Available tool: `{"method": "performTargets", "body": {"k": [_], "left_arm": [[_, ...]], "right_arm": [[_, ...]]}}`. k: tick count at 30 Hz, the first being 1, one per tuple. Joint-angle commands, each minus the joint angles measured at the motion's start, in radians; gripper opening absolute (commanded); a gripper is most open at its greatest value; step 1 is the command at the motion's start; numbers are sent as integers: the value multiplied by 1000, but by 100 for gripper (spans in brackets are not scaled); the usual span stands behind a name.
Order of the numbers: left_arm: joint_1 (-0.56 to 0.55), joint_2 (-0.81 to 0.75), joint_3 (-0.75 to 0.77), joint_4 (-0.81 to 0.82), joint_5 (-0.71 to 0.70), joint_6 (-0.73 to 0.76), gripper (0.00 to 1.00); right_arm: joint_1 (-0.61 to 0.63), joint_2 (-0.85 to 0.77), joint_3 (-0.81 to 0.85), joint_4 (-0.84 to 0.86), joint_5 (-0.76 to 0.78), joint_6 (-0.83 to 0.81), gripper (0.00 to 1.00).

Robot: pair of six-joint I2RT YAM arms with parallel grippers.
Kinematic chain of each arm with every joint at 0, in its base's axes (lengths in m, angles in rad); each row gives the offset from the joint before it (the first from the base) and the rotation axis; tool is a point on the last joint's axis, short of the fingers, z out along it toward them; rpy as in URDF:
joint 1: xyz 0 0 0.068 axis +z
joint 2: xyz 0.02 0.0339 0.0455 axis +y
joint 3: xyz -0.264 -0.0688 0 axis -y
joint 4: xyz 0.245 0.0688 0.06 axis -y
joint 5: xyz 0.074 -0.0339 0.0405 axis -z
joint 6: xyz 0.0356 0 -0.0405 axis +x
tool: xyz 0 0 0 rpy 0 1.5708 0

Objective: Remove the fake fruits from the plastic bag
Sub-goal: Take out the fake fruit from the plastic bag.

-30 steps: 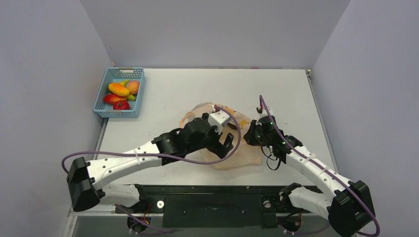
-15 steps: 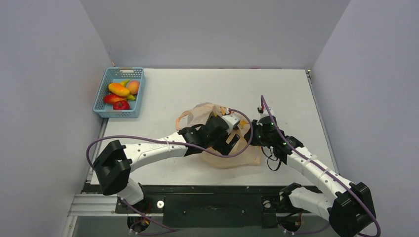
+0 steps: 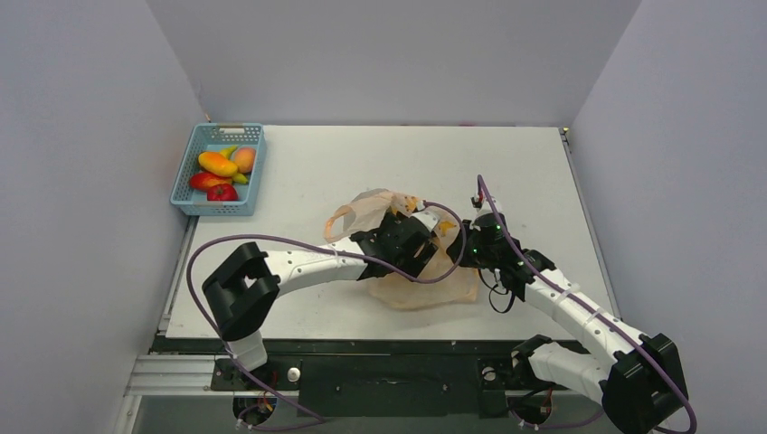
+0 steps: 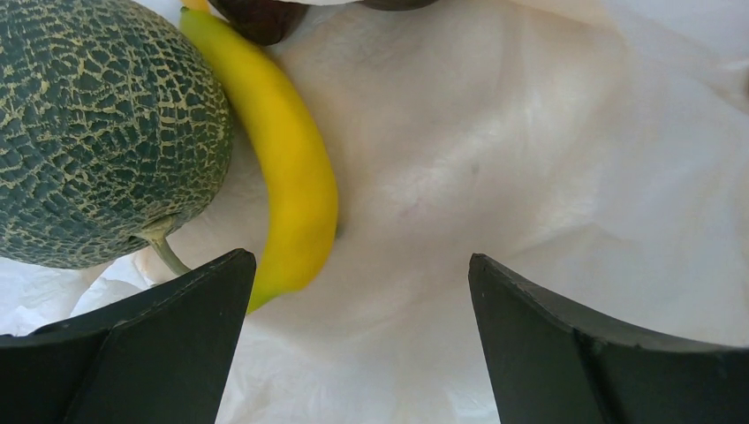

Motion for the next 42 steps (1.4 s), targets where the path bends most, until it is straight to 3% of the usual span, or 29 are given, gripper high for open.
{"method": "performTargets", "body": {"k": [1, 10, 19, 23, 27, 29, 31, 34, 42], "left_arm": [[22, 39, 54, -30, -74, 17, 90], [38, 116, 30, -23, -114, 38, 90], [30, 167, 47, -34, -87, 31, 78], [29, 148, 51, -35, -68, 31, 63], [21, 126, 54, -45, -58, 23, 36], [13, 119, 59, -55, -61, 19, 18], [-3, 111, 69, -72, -73, 19, 7], [-23, 86, 88, -95, -80, 11, 0], [-31, -54, 70, -111, 75, -64, 0]], "right_arm": [[4, -18, -8, 33, 3, 9, 0], [4, -11, -10, 37, -2, 8, 0], [5, -13, -3, 34, -5, 9, 0], [5, -13, -3, 33, -6, 11, 0], [7, -19, -3, 31, -6, 12, 0], [7, -23, -4, 28, -4, 12, 0], [8, -24, -2, 28, -4, 15, 0], [13, -21, 0, 29, -3, 15, 0], [19, -18, 10, 24, 10, 13, 0]]}}
